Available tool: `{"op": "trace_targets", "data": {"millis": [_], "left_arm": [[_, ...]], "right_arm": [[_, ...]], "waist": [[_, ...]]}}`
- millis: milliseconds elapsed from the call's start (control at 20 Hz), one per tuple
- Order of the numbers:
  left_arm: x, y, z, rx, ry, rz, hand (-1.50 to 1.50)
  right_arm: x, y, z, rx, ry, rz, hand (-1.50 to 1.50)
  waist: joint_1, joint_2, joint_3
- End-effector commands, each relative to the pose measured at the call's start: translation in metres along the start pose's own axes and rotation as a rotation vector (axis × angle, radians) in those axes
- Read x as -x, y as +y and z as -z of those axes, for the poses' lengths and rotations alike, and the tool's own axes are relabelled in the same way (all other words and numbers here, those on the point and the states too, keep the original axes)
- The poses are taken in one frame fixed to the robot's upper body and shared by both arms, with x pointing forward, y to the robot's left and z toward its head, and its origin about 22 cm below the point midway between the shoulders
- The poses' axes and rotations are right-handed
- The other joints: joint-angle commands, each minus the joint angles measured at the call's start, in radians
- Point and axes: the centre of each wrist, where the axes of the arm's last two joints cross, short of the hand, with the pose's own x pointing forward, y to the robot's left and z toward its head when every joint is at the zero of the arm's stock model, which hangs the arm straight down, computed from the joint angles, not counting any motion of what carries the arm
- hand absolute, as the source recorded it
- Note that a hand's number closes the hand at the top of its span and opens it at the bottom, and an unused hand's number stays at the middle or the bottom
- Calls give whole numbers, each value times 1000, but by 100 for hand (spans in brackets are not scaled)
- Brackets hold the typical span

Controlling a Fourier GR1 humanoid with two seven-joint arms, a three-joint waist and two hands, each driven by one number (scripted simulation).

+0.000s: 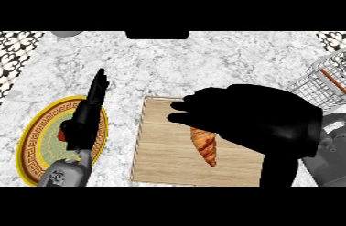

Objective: Pick the croissant from the tray and place it in the tiered basket

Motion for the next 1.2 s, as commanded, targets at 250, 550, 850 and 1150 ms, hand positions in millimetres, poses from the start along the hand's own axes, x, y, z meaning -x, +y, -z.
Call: {"op": "trace_targets", "data": {"millis": [250,550,850,1150], "left_arm": [[13,15,0,-2,6,-2,0],[8,13,12,-22,2,13,0],[26,6,0,-15,6,11,0],[3,8,-8,-1,0,10,0]], "right_arm": [[-47,26,28,-68,55,-95,-150],[-54,45,30,-148,143,-142,-150],[-33,27,30,-181,212,-165,-150],[-27,51,36,-172,250,-225,-150]], "waist": [[-2,3,0],[-10,1,0],[-2,4,0],[7,5,2]]}}
